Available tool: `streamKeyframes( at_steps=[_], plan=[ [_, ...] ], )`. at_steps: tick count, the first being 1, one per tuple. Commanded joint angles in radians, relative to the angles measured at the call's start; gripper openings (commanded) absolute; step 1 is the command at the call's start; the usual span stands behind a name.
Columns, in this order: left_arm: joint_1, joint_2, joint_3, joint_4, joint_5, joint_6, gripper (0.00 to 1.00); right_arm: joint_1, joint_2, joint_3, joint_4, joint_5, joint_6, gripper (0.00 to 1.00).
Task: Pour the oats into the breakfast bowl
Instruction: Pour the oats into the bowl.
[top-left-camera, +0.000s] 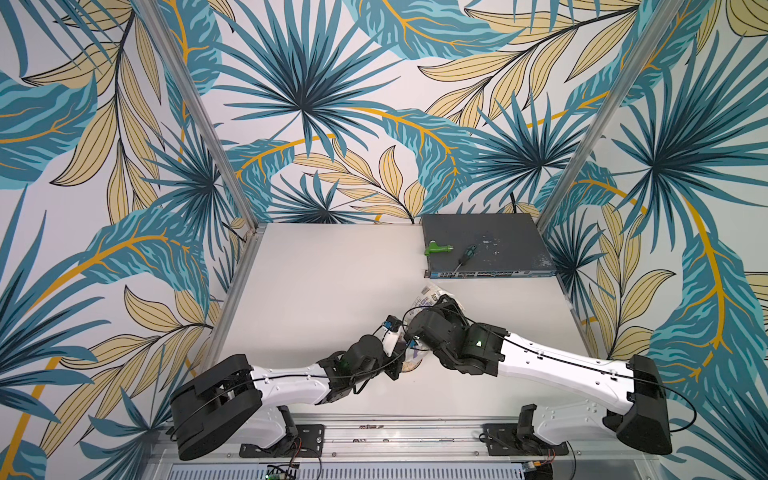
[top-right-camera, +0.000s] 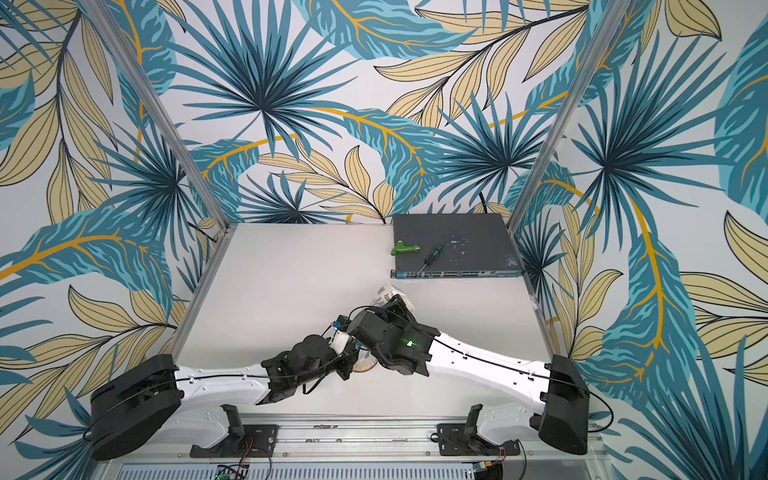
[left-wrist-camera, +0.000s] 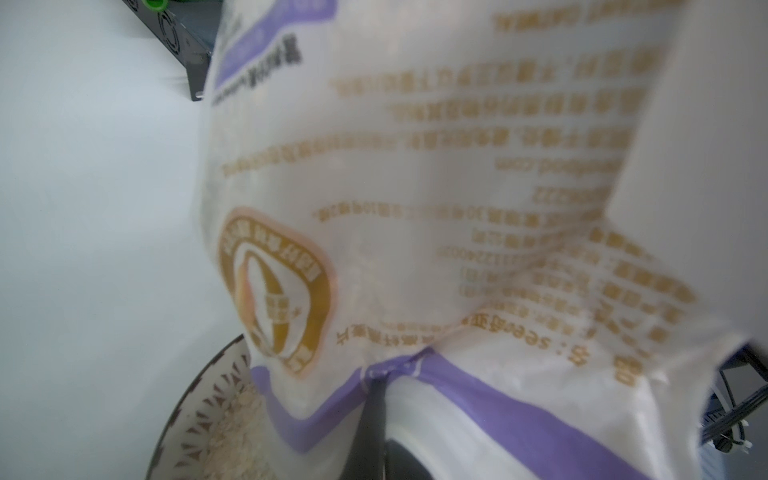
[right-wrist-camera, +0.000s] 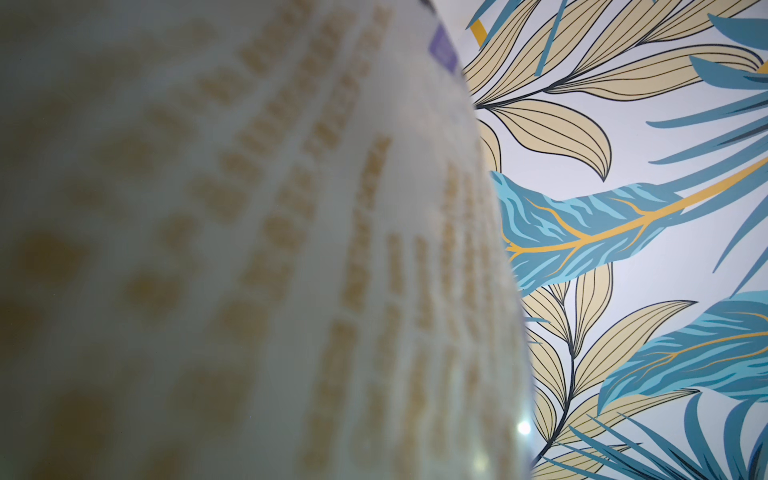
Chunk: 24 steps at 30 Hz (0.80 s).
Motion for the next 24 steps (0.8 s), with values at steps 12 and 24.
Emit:
streamKeyframes(
  at_steps=[12,24],
  plan=[
    [0.003,-0.009,-0.048,-0.223,-0.098,-0.016,0.00,-0.003,-0.150,-0.053,0.147,0.129,0.145,0.00],
    [0.003,-0.019,0.005,-0.273,-0.098,-0.015,0.00,-0.021,-0.226,-0.212,0.101,0.054,0.312,0.00]
  ],
)
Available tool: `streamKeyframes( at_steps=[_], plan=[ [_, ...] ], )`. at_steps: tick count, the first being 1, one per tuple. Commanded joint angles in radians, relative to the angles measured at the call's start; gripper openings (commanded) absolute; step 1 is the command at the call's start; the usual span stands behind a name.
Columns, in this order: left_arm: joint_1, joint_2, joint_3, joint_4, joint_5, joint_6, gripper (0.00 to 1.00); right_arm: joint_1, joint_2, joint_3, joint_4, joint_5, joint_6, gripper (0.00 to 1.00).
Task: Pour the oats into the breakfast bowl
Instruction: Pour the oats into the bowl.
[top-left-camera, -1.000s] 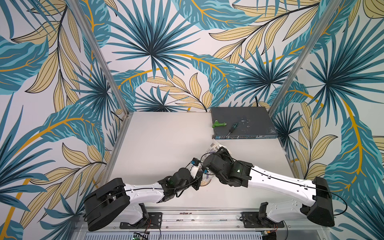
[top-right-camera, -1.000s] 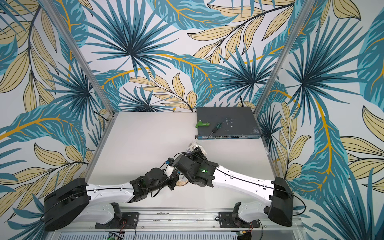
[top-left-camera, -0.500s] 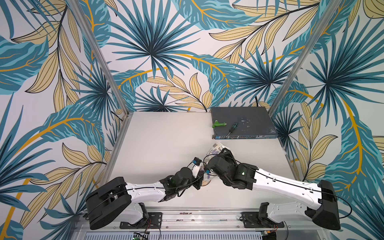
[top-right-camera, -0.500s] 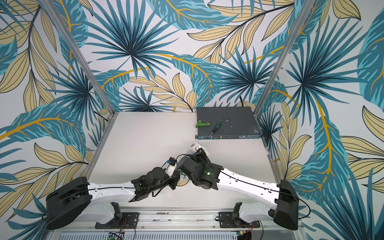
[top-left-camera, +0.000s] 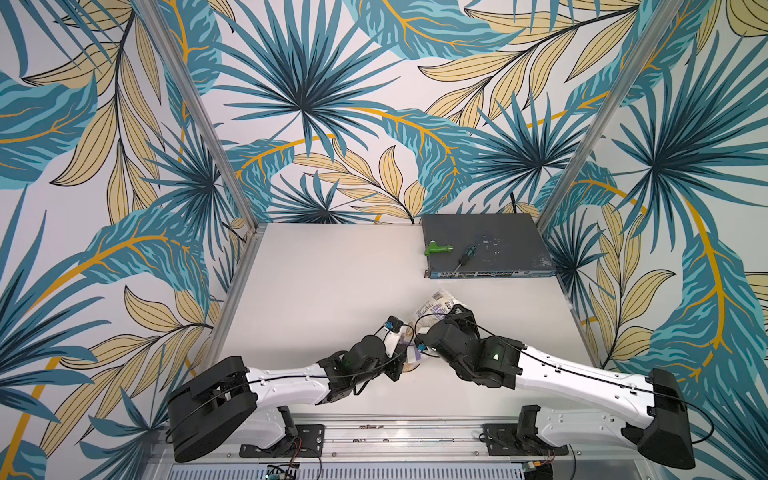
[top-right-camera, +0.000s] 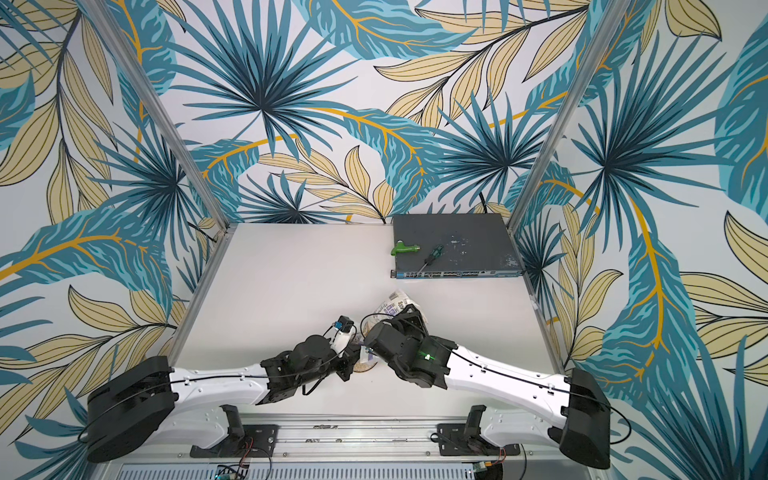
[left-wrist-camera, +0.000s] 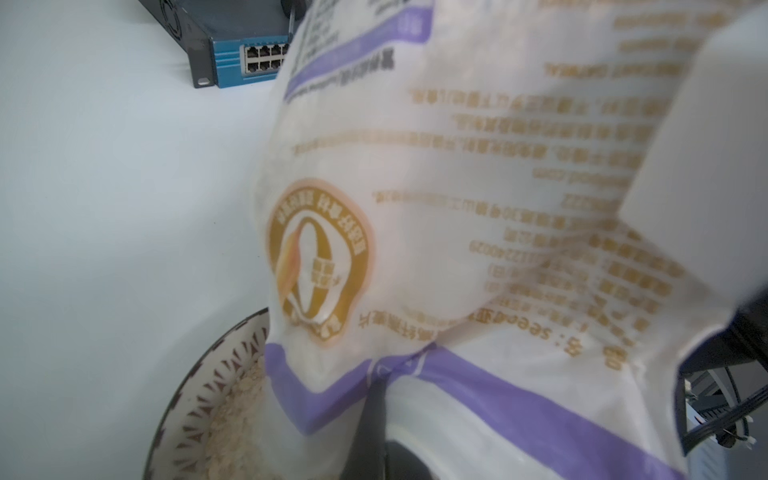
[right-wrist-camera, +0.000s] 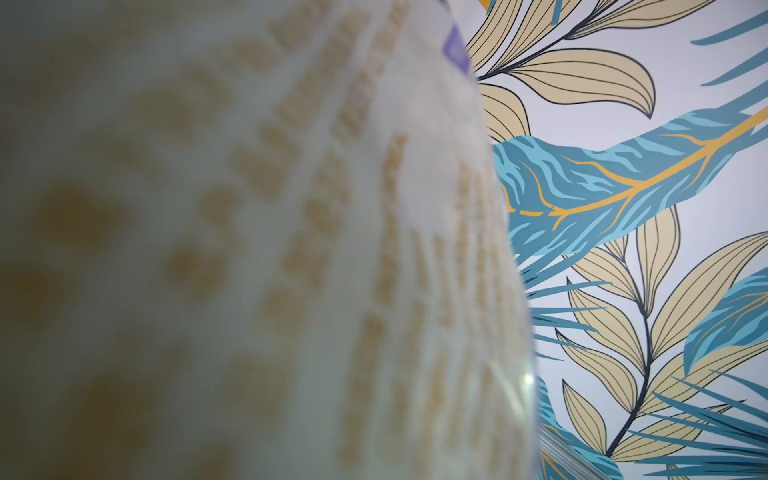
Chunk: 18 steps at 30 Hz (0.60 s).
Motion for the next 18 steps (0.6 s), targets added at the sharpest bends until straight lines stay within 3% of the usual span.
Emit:
streamKeyframes(
  at_steps=[1,18],
  plan=[
    [0.017,0.011,-0.010,-0.198,-0.075,-0.004,0.00,-0.017,-0.084,-0.035,0.062,0.059,0.120,0.00],
    [0.017,-0.009,0.100,-0.337,-0.081,0.026,0.00,-0.111,-0.161,-0.210,0.116,-0.144,0.257,0.00]
  ],
)
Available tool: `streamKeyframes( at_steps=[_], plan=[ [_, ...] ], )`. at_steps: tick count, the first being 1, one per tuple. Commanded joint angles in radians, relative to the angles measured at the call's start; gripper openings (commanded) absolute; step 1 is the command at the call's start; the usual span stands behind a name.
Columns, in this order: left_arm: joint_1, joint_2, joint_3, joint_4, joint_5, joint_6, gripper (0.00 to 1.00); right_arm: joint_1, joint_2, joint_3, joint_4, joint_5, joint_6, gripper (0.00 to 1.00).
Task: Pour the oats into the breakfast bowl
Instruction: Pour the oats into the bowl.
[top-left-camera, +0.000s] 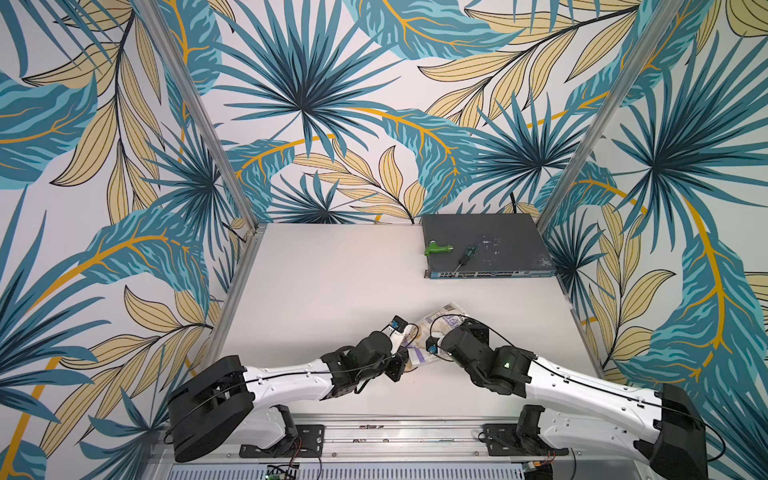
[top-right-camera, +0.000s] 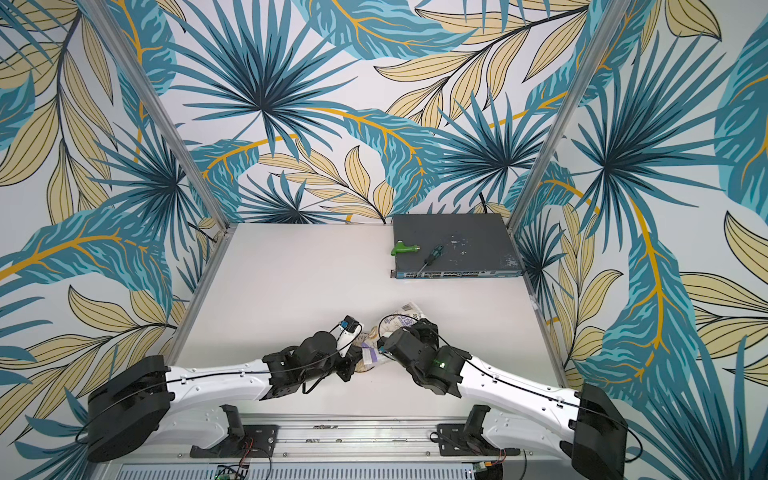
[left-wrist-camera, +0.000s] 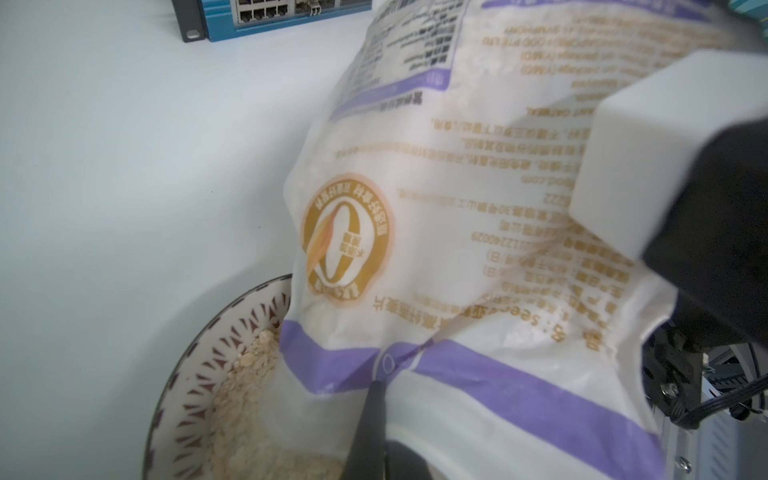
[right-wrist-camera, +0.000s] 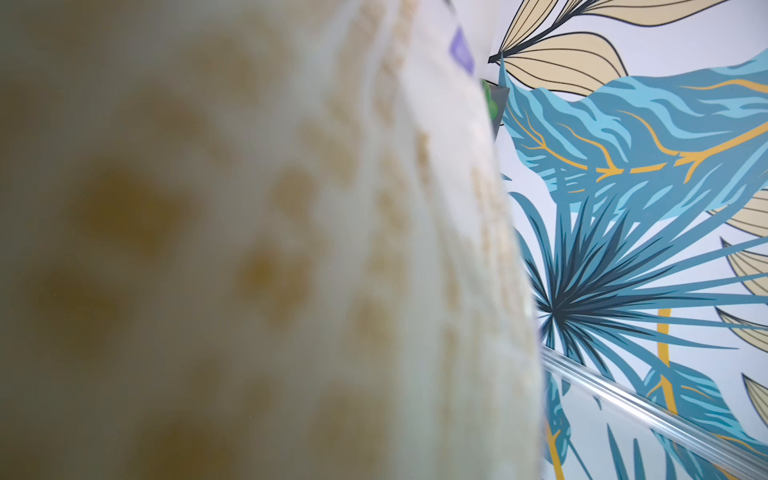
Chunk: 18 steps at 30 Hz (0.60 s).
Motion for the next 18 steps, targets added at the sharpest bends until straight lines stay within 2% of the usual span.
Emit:
streamKeyframes(
  at_steps=[1,12,18],
  plan=[
    [0.019,-0.013,0.020,-0.148,-0.087,0.013,0.00,-0.018,-0.058,-0.016,0.038,0.003,0.046,0.00],
    [0.019,-0.103,0.085,-0.289,-0.136,0.046,0.00,-0.058,-0.146,-0.076,0.066,-0.127,0.084,0.00],
    [0.019,-0.104,0.139,-0.357,-0.134,0.069,0.00,-0.083,-0.174,-0.106,0.083,-0.186,0.145,0.00]
  ],
)
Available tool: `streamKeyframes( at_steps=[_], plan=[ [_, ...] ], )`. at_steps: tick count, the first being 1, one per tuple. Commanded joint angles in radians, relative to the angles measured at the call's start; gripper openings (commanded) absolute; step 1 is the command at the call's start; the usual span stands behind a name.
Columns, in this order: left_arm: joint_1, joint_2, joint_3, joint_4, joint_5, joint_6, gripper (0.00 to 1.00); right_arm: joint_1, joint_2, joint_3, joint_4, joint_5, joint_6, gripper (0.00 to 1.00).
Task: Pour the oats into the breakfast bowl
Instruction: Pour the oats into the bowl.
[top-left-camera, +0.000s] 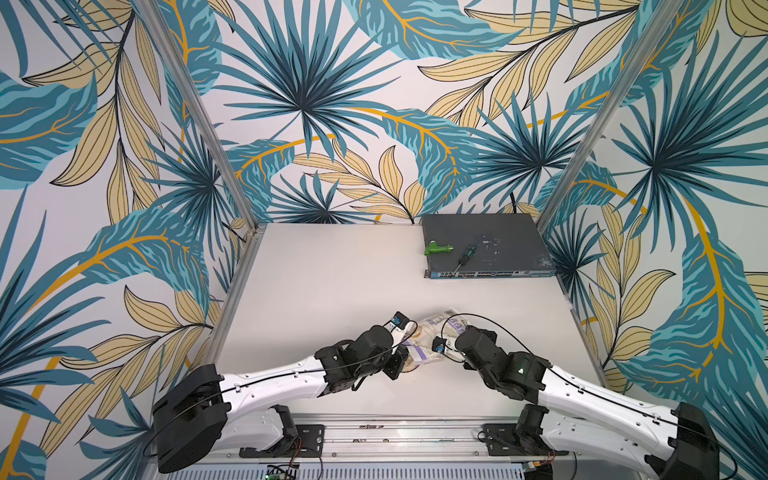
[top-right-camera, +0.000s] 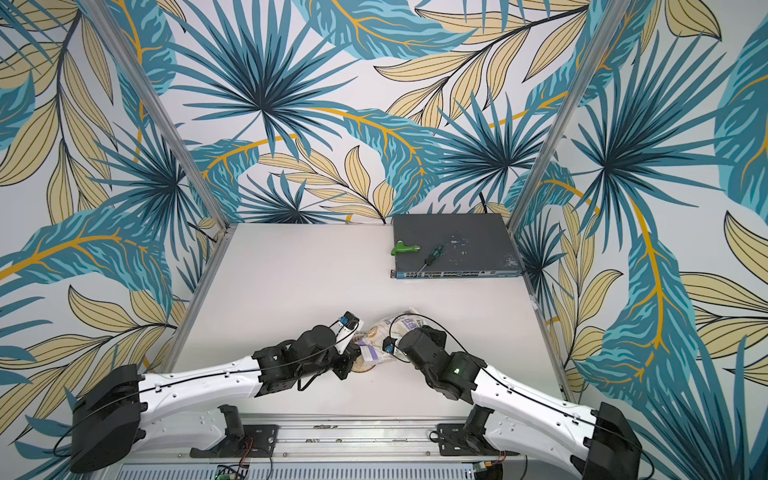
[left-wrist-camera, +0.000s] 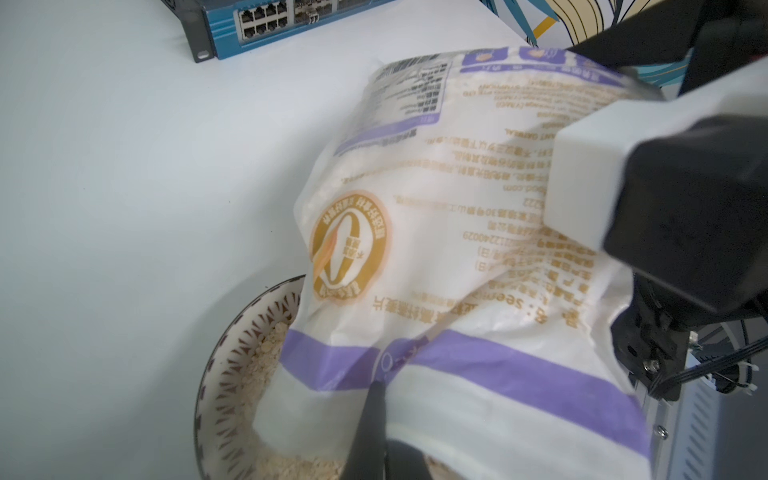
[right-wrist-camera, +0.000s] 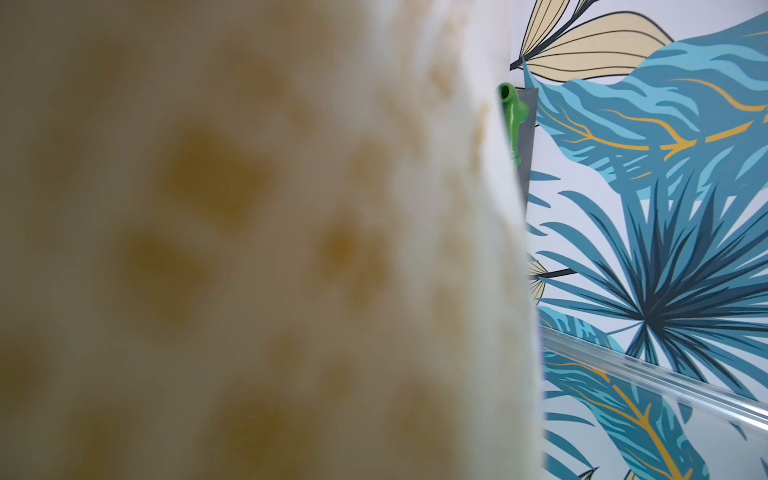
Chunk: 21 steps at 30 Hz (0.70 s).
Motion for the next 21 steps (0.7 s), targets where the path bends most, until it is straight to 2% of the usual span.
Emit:
streamKeyframes(
  at_steps=[1,11,17,21],
  plan=[
    [0.023,-0.010,0.046,-0.119,-0.122,0.023,0.00,-0.019,-0.062,-0.014,0.046,-0.014,0.050,0.00],
    [0.023,-0.005,0.234,-0.318,-0.135,0.078,0.00,-0.100,-0.094,-0.064,0.179,-0.129,0.125,0.00],
    [0.025,0.022,0.391,-0.468,-0.225,0.094,0.00,-0.182,-0.134,-0.113,0.298,-0.238,0.168,0.00],
    [0.033,0.051,0.496,-0.533,-0.230,0.109,0.00,-0.216,-0.136,-0.134,0.356,-0.305,0.197,0.00]
  ],
)
